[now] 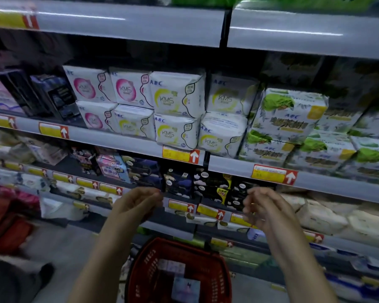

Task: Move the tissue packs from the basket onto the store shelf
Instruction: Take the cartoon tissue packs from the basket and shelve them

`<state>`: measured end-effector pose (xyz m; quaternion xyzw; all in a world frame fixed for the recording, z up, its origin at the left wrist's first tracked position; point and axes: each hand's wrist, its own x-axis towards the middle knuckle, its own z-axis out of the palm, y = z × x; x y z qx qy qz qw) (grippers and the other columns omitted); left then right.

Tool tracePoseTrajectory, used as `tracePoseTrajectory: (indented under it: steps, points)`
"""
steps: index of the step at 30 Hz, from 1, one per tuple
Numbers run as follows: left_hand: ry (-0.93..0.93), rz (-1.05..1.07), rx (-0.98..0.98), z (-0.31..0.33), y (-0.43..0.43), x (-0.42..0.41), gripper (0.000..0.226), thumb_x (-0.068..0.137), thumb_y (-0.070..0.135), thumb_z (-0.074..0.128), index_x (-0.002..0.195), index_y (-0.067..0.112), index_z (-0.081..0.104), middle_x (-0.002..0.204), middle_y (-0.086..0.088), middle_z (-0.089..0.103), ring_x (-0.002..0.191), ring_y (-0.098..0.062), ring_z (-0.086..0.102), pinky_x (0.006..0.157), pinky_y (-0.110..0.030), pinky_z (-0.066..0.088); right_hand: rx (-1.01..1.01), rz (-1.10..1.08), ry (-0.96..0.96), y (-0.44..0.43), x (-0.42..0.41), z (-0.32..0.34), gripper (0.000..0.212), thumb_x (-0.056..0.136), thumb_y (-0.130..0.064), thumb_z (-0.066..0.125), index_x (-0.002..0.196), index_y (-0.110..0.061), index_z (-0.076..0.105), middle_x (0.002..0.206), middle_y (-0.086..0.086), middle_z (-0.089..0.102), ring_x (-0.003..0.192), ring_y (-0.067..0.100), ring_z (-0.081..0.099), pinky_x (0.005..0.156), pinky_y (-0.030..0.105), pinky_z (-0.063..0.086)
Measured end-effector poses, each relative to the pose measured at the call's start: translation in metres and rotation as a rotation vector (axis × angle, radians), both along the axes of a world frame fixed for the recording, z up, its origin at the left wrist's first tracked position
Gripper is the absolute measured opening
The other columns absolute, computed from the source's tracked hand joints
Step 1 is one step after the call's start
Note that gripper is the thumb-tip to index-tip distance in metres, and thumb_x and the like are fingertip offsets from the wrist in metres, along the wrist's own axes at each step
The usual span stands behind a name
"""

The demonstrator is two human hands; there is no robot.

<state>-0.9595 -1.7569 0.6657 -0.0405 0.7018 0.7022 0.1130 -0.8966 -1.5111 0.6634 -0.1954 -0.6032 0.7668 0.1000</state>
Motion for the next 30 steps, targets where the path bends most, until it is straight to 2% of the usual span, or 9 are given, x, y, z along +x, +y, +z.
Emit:
tracePoseTrajectory:
  steps: [5, 9, 12, 16, 19, 22, 25, 27, 30]
  points:
    - [-0.075, 0.04, -0.005, -0.036, -0.006, -0.01, 0.018, 0.083, 0.02, 0.062, 0.094, 0.008, 0.068, 0.094, -0.011, 0.072, 0.093, -0.023, 0.067, 0.079, -0.027, 0.049, -0.068, 0.015, -0.095, -0.006, -0.016, -0.042, 0.019, 0.097, -0.014, 0.046, 0.091, -0.01, 0.064, 0.074, 0.004, 0.065, 0.064, 0.013, 0.062, 0.054, 0.025, 0.053]
    - [-0.126, 0.055, -0.016, -0.074, -0.006, -0.014, 0.012, 0.086, 0.017, 0.06, 0.092, 0.01, 0.068, 0.083, -0.004, 0.073, 0.08, -0.016, 0.07, 0.064, -0.015, 0.053, -0.075, 0.01, -0.191, -0.014, -0.03, -0.083, 0.018, 0.097, -0.015, 0.047, 0.092, -0.011, 0.064, 0.077, 0.005, 0.065, 0.066, 0.016, 0.063, 0.056, 0.025, 0.055]
    - [-0.189, 0.092, 0.02, -0.107, -0.007, -0.013, 0.007, 0.087, 0.009, 0.059, 0.086, 0.008, 0.066, 0.071, -0.002, 0.071, 0.063, -0.009, 0.067, 0.054, -0.013, 0.052, -0.047, -0.004, -0.262, -0.021, -0.037, -0.122, 0.017, 0.098, -0.015, 0.047, 0.089, -0.013, 0.063, 0.079, 0.004, 0.066, 0.072, 0.02, 0.062, 0.059, 0.025, 0.054]
    - [-0.267, 0.117, -0.001, -0.16, -0.011, -0.009, 0.008, 0.089, 0.005, 0.058, 0.087, 0.005, 0.066, 0.066, -0.001, 0.071, 0.059, -0.009, 0.067, 0.05, -0.013, 0.05, 0.006, 0.008, -0.352, -0.025, -0.032, -0.186, 0.016, 0.098, -0.016, 0.047, 0.096, -0.009, 0.061, 0.084, 0.006, 0.064, 0.075, 0.018, 0.062, 0.071, 0.029, 0.054]
    - [-0.331, 0.143, -0.047, -0.208, -0.016, -0.009, 0.009, 0.089, 0.006, 0.059, 0.092, 0.002, 0.066, 0.074, -0.006, 0.07, 0.063, -0.012, 0.067, 0.051, -0.017, 0.05, 0.031, -0.011, -0.432, -0.027, -0.021, -0.239, 0.014, 0.097, -0.013, 0.048, 0.095, -0.008, 0.061, 0.087, 0.011, 0.063, 0.077, 0.021, 0.061, 0.072, 0.03, 0.053]
    - [-0.393, 0.133, -0.092, -0.261, -0.019, -0.012, 0.013, 0.088, 0.008, 0.061, 0.096, -0.001, 0.066, 0.084, -0.014, 0.069, 0.075, -0.023, 0.065, 0.065, -0.029, 0.051, 0.053, -0.036, -0.505, -0.028, -0.014, -0.294, 0.012, 0.096, -0.008, 0.048, 0.093, -0.005, 0.06, 0.091, 0.013, 0.063, 0.078, 0.021, 0.06, 0.075, 0.031, 0.051]
    - [-0.451, 0.091, -0.121, -0.314, -0.018, -0.016, 0.012, 0.088, 0.01, 0.063, 0.093, 0.001, 0.066, 0.087, -0.019, 0.071, 0.079, -0.033, 0.066, 0.076, -0.043, 0.053, 0.12, -0.059, -0.577, -0.029, -0.012, -0.351, 0.015, 0.095, -0.007, 0.05, 0.085, -0.01, 0.06, 0.088, 0.013, 0.062, 0.083, 0.029, 0.059, 0.088, 0.047, 0.048]
    - [-0.452, 0.065, -0.17, -0.354, -0.017, -0.018, 0.007, 0.088, 0.008, 0.061, 0.088, 0.004, 0.066, 0.083, -0.015, 0.071, 0.078, -0.03, 0.066, 0.074, -0.04, 0.053, 0.199, -0.063, -0.619, -0.031, -0.012, -0.395, 0.016, 0.094, -0.007, 0.051, 0.084, -0.014, 0.061, 0.089, 0.013, 0.063, 0.091, 0.035, 0.06, 0.096, 0.052, 0.045]
    - [-0.485, 0.029, -0.231, -0.419, -0.015, -0.016, 0.009, 0.09, 0.006, 0.058, 0.085, 0.004, 0.065, 0.08, -0.01, 0.068, 0.078, -0.029, 0.065, 0.072, -0.038, 0.052, 0.285, -0.057, -0.686, -0.039, -0.009, -0.455, 0.011, 0.092, -0.014, 0.054, 0.087, -0.021, 0.061, 0.09, 0.004, 0.065, 0.092, 0.028, 0.061, 0.091, 0.047, 0.048]
